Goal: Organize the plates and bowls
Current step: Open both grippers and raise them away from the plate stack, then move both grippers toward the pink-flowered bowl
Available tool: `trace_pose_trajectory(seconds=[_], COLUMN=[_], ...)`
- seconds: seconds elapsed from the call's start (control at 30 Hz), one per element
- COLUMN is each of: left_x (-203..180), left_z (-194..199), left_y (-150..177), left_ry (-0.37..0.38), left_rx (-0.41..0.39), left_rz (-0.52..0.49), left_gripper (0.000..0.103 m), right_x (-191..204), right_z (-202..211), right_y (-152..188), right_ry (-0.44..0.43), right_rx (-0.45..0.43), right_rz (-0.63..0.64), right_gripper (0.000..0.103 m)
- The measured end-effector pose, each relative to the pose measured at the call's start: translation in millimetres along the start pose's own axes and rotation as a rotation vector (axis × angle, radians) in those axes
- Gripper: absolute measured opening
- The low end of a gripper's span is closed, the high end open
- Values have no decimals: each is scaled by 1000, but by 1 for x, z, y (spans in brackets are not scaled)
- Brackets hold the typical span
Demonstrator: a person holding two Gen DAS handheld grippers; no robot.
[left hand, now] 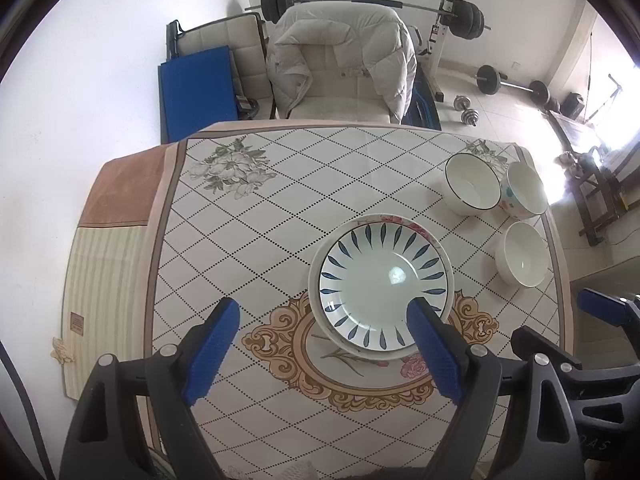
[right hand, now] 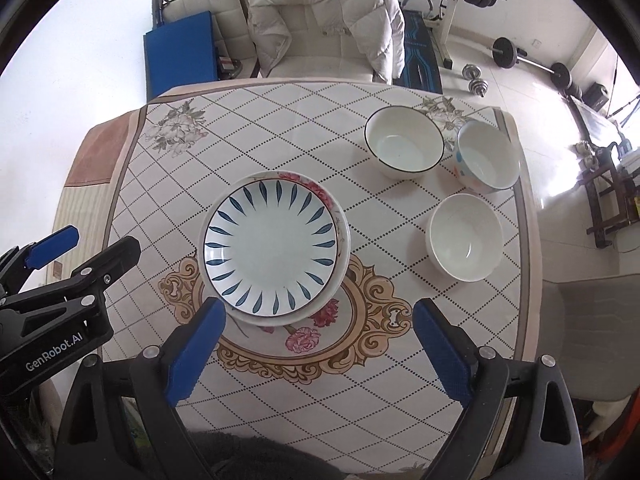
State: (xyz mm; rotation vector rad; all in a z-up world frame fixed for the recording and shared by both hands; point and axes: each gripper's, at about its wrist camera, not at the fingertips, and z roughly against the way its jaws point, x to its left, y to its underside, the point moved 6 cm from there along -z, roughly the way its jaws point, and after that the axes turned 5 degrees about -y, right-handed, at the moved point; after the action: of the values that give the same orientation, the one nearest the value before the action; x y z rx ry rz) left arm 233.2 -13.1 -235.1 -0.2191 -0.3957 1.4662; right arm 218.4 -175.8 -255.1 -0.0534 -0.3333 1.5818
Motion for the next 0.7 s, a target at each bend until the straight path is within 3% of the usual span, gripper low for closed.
trace_pose_trajectory(seconds=[0.23, 0.7], left_x=[2, 14], left_z=[44, 92], left_y=[14, 48], left_ry=[-3, 50], left_rx=[-65, -135], left_rz=[13, -49], left_gripper=[86, 86], right_x=[3, 32], right_z=[51, 122], right_y=[22, 67], right_ry=[19, 50], right_rx=[-105, -213], right_rz=[25, -33], right_gripper=[96, 96])
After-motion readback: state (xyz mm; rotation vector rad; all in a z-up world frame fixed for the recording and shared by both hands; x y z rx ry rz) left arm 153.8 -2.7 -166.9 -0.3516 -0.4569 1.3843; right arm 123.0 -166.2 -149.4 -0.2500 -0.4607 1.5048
